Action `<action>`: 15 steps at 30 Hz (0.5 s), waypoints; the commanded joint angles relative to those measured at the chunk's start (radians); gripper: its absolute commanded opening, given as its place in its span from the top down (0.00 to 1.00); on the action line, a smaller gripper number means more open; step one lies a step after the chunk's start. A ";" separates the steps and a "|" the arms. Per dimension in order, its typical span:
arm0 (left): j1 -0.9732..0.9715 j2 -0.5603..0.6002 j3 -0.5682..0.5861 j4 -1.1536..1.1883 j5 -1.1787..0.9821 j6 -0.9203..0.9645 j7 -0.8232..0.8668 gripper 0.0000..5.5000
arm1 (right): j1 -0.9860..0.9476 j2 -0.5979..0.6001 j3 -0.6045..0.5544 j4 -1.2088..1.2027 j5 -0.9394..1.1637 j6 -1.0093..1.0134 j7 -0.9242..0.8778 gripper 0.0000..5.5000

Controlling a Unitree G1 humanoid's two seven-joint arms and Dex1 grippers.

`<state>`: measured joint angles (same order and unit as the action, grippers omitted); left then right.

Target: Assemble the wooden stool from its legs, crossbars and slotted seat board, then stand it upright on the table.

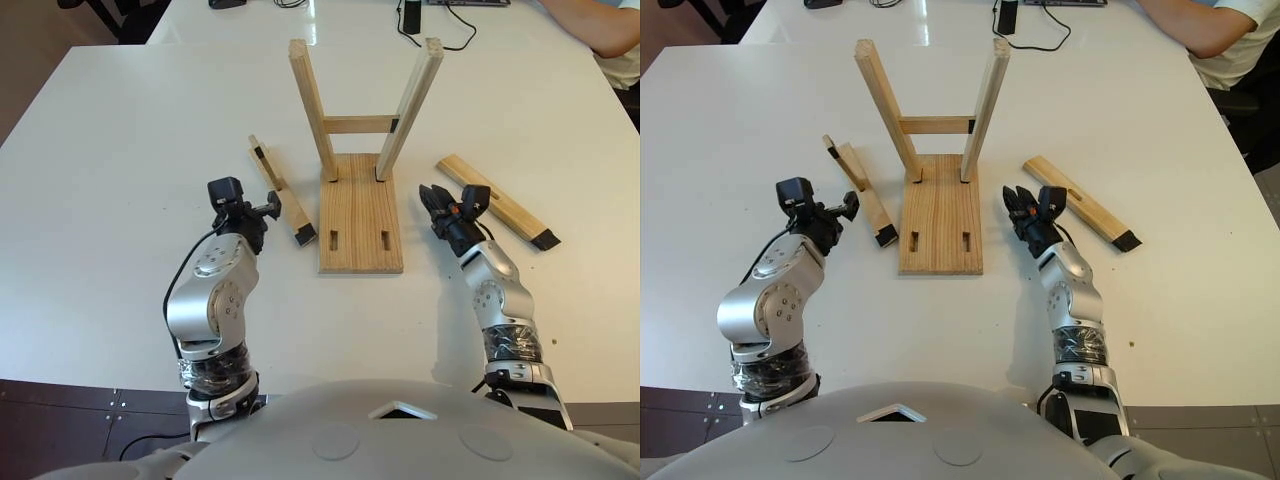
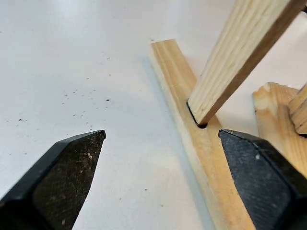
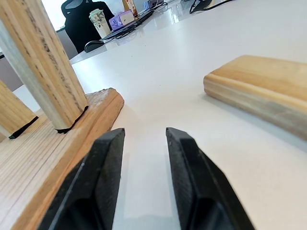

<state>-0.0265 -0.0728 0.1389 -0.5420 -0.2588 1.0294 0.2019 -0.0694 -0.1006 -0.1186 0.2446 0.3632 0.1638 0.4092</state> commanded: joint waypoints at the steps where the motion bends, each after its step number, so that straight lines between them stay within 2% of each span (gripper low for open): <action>1: -0.042 -0.113 -0.005 0.038 -0.032 0.061 0.028 0.20 | 0.027 0.012 0.004 0.085 -0.014 0.048 -0.017 0.71; 15: -0.100 -0.011 0.015 0.136 -0.185 0.102 -0.095 0.20 | 0.011 0.027 -0.008 0.134 -0.019 0.012 -0.017 0.71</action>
<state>-0.1034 -0.0628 0.1430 -0.4495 -0.4351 1.1181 0.1172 -0.1014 -0.0804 -0.1239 0.2979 0.3511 0.1224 0.4065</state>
